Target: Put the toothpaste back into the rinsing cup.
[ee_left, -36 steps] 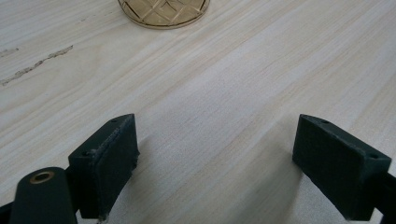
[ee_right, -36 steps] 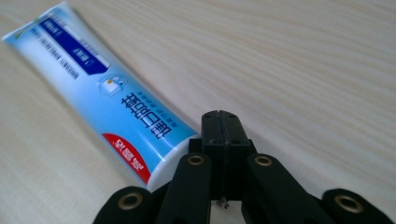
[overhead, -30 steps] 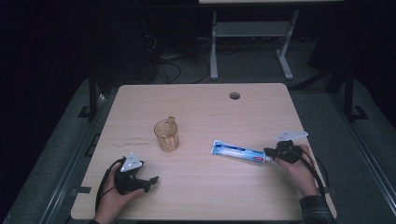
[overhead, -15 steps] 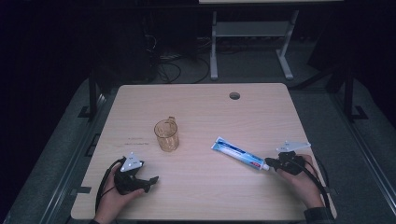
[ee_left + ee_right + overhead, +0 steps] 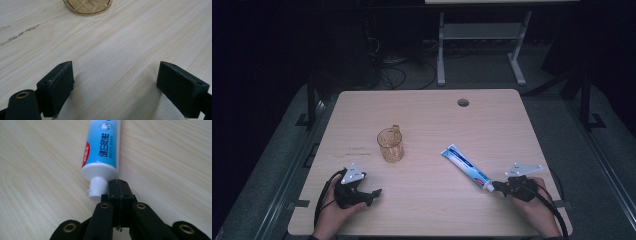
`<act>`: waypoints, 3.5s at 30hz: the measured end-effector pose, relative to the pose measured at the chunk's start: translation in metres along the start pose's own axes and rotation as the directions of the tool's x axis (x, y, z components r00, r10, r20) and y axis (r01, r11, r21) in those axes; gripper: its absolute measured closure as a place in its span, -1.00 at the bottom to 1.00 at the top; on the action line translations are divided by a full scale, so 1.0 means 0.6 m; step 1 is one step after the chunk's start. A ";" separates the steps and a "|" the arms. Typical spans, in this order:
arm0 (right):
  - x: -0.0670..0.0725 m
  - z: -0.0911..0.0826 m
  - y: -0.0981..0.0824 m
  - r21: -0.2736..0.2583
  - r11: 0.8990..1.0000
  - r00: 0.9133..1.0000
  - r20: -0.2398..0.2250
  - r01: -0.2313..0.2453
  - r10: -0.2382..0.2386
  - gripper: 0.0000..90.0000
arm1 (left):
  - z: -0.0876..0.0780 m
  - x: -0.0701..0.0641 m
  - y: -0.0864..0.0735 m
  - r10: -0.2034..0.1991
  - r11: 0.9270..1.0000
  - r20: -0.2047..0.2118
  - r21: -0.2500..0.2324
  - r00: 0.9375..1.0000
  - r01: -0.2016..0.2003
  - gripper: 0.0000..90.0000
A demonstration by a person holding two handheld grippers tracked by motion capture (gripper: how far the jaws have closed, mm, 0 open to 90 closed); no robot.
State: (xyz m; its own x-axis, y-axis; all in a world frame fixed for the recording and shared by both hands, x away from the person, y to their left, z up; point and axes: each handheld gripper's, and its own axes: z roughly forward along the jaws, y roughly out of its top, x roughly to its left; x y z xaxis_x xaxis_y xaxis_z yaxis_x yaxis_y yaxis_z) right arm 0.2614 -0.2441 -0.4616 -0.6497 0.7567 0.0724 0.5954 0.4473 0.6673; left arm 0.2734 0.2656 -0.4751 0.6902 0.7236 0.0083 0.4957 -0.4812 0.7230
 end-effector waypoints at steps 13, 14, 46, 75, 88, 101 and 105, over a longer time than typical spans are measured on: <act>0.002 -0.012 -0.001 -0.043 0.998 0.999 0.022 -0.043 0.044 0.54 | 0.000 0.000 0.000 0.000 1.000 0.000 0.000 1.000 0.000 -0.70; 0.002 -0.012 -0.001 -0.043 0.998 0.999 0.022 -0.043 0.044 0.54 | 0.000 0.000 0.000 0.000 1.000 0.000 0.000 1.000 0.000 -0.70; 0.002 0.005 0.096 -0.099 0.994 0.999 -0.021 -0.040 0.038 -0.21 | 0.000 0.000 0.000 -0.004 1.000 -0.001 -0.003 1.000 0.004 -0.71; 0.007 0.089 0.189 -0.005 1.000 0.999 -0.033 -0.010 0.010 -0.27 | 0.000 0.000 0.000 -0.005 1.000 0.000 -0.001 1.000 0.005 -0.71; 0.012 0.137 0.221 0.067 0.998 1.000 0.006 0.003 -0.004 -0.26 | 0.000 0.000 0.000 -0.004 1.000 0.000 0.000 1.000 0.004 -0.71; 0.015 0.175 0.221 0.141 0.990 0.999 0.029 0.014 -0.018 -0.24 | 0.000 0.000 0.000 -0.004 1.000 0.000 0.000 1.000 0.004 -0.70; 0.017 0.183 0.223 0.157 0.987 0.999 0.039 0.018 -0.025 -0.22 | 0.000 0.000 0.000 -0.005 1.000 0.000 0.000 1.000 0.005 -0.70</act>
State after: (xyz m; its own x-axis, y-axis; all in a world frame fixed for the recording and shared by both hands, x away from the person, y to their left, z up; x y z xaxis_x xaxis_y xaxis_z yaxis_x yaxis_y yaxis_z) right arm 0.3863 -0.1238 -0.4531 -0.6453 0.7634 0.0272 0.6505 0.5305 0.5435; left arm 0.2735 0.2655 -0.4751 0.6879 0.7258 0.0052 0.4987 -0.4778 0.7232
